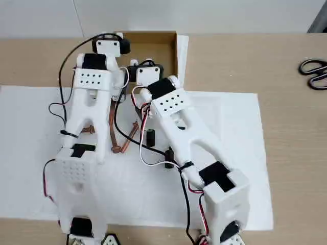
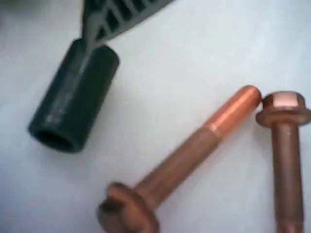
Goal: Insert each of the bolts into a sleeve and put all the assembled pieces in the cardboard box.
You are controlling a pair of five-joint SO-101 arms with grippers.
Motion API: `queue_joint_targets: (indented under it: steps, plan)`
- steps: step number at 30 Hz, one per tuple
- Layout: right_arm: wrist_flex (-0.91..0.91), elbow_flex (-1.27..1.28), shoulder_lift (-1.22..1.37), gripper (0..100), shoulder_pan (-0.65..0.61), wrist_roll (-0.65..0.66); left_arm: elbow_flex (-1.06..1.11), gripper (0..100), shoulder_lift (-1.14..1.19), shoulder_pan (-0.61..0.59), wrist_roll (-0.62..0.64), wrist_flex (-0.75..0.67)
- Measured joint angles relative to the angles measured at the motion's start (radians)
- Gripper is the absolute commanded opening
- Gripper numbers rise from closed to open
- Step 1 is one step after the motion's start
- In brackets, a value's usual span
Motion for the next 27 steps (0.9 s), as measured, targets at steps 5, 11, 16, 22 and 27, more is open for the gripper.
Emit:
queue_joint_targets:
  steps: [5,11,16,22,27]
  plan:
    - [-0.032,-0.006,0.017,19.1,-0.015,0.0,0.0,0,0.0,-0.003,0.002,0.0]
    - [-0.035,-0.006,0.018,19.1,-0.015,0.0,-0.005,0,0.0,-0.003,0.002,0.0]
    - [-0.048,-0.026,0.017,19.1,-0.015,-0.002,-0.074,0,0.002,-0.003,0.002,0.002]
    - [-0.055,-0.046,0.023,19.1,-0.015,-0.002,-0.132,0,0.002,-0.003,0.002,0.002]
    - [-0.06,-0.049,0.058,19.1,-0.014,-0.002,-0.133,0,0.006,-0.014,-0.003,0.002]
